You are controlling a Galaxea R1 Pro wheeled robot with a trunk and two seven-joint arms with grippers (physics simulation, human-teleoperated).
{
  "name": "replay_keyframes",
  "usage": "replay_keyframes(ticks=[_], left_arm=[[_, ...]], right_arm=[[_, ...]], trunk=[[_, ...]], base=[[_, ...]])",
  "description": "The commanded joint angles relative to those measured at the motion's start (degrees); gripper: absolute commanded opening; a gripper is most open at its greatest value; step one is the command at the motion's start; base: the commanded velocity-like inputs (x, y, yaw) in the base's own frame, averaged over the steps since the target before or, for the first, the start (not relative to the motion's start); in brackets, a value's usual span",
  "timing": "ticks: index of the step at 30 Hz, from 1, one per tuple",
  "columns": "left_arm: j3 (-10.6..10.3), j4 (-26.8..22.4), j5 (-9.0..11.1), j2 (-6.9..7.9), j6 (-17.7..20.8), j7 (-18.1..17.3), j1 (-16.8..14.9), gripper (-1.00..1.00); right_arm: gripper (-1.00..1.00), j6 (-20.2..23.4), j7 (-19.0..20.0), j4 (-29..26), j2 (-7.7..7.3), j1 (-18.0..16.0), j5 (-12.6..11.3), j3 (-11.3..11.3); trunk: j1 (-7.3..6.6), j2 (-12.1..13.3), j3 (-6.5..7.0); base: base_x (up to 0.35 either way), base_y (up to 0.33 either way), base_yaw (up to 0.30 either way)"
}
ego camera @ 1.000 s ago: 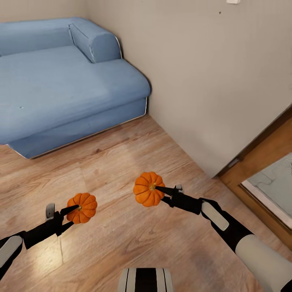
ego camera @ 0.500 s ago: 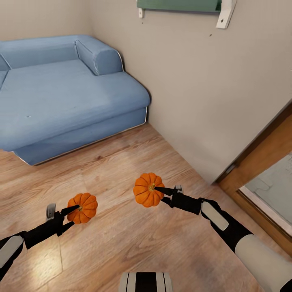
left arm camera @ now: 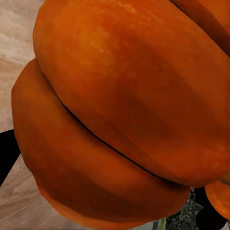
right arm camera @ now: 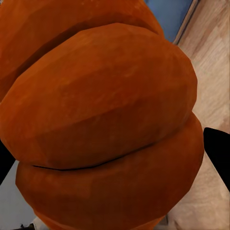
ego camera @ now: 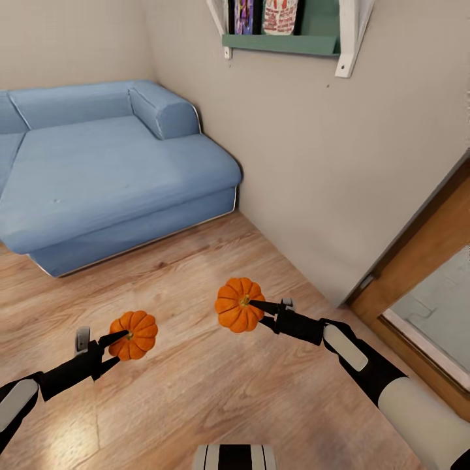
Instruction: Place each of the two pumpkins and all three candles from the living room inside a cabinet in the living room (use any cabinet), then make sure every cabinet is closed, and position the cauldron so it is next to a table in the living room.
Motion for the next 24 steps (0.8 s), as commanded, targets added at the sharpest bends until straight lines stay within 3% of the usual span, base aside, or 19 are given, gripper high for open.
replay_keyframes(ticks=[1, 24], left_arm=[[0.07, 0.02, 0.00, 0.00, 0.27, -0.03, -0.02, -1.00], [0.07, -0.50, 0.09, -0.04, 0.28, -0.12, -0.03, -1.00]], right_arm=[[-1.00, 0.23, -0.15, 0.02, -0.06, -0.05, -0.44, 0.19], [-1.00, 0.16, -0.24, 0.02, 0.03, -0.05, -0.38, 0.23]], trunk=[[-0.03, 0.00, 0.19], [-0.63, 0.31, 5.28]], base=[[0.000, 0.000, 0.000], [0.000, 0.000, 0.000]])
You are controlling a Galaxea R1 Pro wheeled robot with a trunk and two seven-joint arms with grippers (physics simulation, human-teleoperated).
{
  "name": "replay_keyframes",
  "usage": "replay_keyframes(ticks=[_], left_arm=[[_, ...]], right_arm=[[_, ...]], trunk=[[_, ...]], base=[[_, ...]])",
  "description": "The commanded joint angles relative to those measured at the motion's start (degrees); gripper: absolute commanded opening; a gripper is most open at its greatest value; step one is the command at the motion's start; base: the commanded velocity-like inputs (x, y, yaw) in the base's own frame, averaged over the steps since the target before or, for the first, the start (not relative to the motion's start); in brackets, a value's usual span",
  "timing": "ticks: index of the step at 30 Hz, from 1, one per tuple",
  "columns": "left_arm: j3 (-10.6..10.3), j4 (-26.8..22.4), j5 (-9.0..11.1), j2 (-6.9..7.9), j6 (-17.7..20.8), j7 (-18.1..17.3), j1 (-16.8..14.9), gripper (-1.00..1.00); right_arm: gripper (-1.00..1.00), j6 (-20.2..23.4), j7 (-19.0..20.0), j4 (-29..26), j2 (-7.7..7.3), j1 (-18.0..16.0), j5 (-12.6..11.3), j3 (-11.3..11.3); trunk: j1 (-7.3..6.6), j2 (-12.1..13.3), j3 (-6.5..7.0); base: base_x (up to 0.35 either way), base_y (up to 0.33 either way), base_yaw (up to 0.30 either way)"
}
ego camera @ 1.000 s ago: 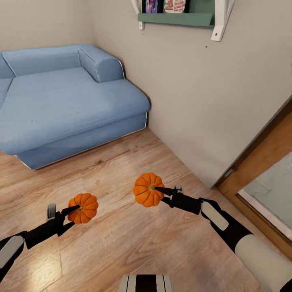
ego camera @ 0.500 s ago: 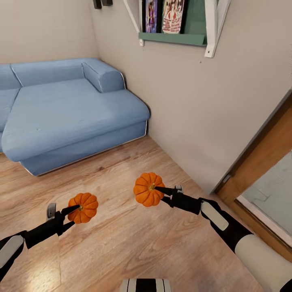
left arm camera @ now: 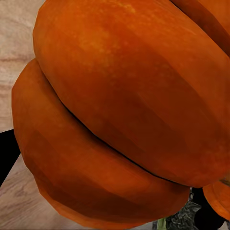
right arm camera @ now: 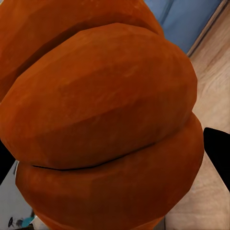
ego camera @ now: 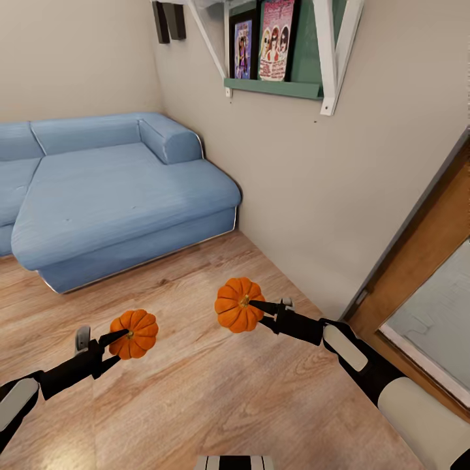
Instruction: Place each of the two pumpkins and all three candles from the living room inside a cabinet in the living room (use any cabinet), then make sure every cabinet is closed, and position the cauldron so it is next to a table in the living room.
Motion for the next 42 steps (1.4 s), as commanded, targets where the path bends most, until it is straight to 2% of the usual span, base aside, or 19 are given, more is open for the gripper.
replay_keyframes(ticks=[1, 42], left_arm=[[0.08, 0.01, -0.02, -0.02, 0.27, -0.04, -0.02, -1.00], [-0.10, 0.01, -0.21, -0.47, 0.27, 0.05, -0.01, -1.00]], right_arm=[[-1.00, 0.26, -0.15, 0.01, -0.06, -0.05, -0.44, 0.21], [-1.00, 0.23, -0.19, -0.14, -0.06, -0.05, -0.40, 0.25]], trunk=[[-0.03, 0.00, 0.18], [-1.09, 0.55, 9.41]], base=[[0.000, 0.000, 0.000], [0.000, 0.000, 0.006]])
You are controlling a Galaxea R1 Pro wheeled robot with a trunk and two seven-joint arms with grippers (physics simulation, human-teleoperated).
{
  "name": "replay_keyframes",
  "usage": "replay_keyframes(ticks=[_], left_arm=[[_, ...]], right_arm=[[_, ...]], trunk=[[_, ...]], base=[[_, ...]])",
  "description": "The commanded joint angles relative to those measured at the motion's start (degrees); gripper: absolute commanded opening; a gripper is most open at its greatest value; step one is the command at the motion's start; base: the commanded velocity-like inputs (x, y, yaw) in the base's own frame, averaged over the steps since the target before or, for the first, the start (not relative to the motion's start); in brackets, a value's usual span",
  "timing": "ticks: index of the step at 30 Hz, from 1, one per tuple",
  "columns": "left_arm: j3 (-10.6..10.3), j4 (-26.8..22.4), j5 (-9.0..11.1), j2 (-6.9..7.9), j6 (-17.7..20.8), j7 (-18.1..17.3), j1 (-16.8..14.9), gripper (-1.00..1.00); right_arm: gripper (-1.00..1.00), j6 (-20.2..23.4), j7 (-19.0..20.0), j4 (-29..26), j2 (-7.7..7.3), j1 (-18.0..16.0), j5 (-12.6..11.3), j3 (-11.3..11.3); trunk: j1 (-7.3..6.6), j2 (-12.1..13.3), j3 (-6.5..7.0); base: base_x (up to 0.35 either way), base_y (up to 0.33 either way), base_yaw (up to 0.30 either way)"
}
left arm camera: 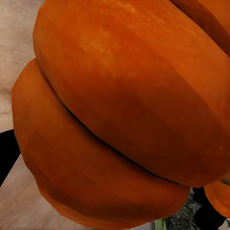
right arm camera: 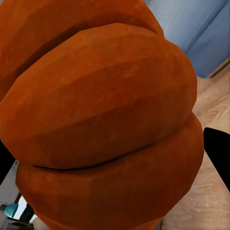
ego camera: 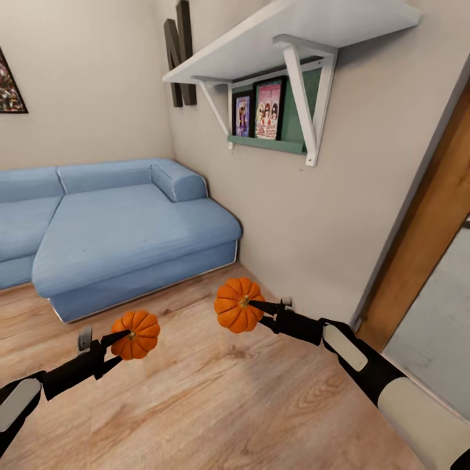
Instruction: Place each of the two pumpkins and all three candles from the living room inside a cabinet in the living room (use any cabinet), then make sure every cabinet is closed, and position the cauldron so it is next to a table in the living room.
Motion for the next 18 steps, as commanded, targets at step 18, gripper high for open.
replay_keyframes(ticks=[18], left_arm=[[-0.24, 0.02, -0.03, -0.04, 0.17, -0.03, -0.05, -1.00]], right_arm=[[-1.00, 0.19, -0.20, 0.16, -0.06, -0.05, -0.44, 0.16]], trunk=[[-0.47, 0.22, 4.75]], base=[[0.000, 0.000, 0.099]])
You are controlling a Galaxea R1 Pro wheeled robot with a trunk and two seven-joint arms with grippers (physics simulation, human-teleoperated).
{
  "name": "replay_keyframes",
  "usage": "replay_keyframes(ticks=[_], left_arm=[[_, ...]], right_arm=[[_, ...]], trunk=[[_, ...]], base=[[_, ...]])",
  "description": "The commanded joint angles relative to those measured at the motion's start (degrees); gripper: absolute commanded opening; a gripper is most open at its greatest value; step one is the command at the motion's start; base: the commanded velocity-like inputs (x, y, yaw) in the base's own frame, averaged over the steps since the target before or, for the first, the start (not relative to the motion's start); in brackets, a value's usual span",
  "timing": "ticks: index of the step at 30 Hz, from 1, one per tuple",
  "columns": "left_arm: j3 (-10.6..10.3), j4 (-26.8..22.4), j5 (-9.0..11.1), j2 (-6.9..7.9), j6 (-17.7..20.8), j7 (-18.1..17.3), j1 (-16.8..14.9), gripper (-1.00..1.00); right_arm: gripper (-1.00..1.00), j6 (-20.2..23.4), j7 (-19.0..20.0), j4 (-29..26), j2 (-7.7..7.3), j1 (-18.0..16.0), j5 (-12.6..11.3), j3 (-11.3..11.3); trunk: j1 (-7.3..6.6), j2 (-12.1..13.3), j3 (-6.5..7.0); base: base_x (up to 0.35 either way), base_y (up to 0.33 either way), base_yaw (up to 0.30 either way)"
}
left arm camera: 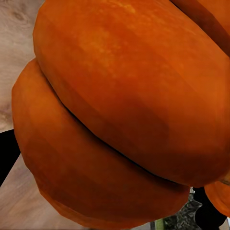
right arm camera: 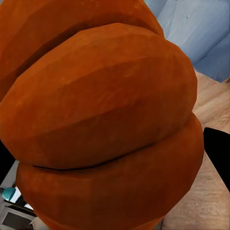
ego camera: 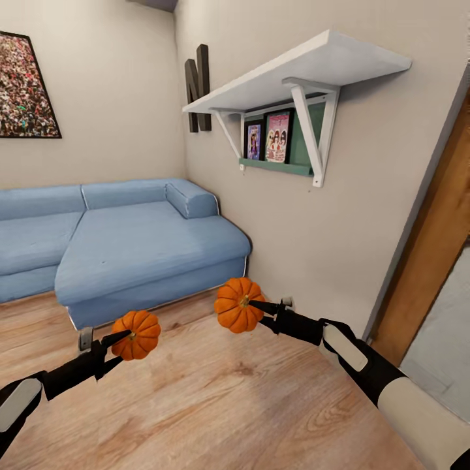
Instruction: Place each of the two pumpkins and all three candles from the living room inside a cabinet in the living room (use any cabinet), then make sure every cabinet is closed, and position the cauldron so it is next to a table in the living room.
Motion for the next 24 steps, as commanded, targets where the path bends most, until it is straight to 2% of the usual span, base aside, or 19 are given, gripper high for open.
replay_keyframes(ticks=[1, 15, 24], left_arm=[[-0.01, 0.02, 0.05, 0.01, 0.26, -0.02, -0.02, -1.00], [-0.02, 0.02, 0.05, 0.01, 0.25, -0.02, -0.03, -1.00], [0.35, -0.06, 0.13, 0.01, 0.25, -0.07, -0.02, -1.00]], right_arm=[[-1.00, 0.24, -0.15, 0.01, -0.06, -0.06, -0.46, 0.19], [-1.00, -0.48, -2.07, 0.01, -0.06, -0.06, -0.54, 0.20], [-1.00, -0.55, -2.17, 0.01, -0.06, -0.06, -0.51, 0.20]], trunk=[[-0.03, -0.01, 0.17], [-0.40, 0.18, 3.58], [-0.40, 0.18, 4.09]], base=[[0.000, 0.000, 0.000], [0.000, 0.000, 0.000], [0.000, 0.000, 0.000]])
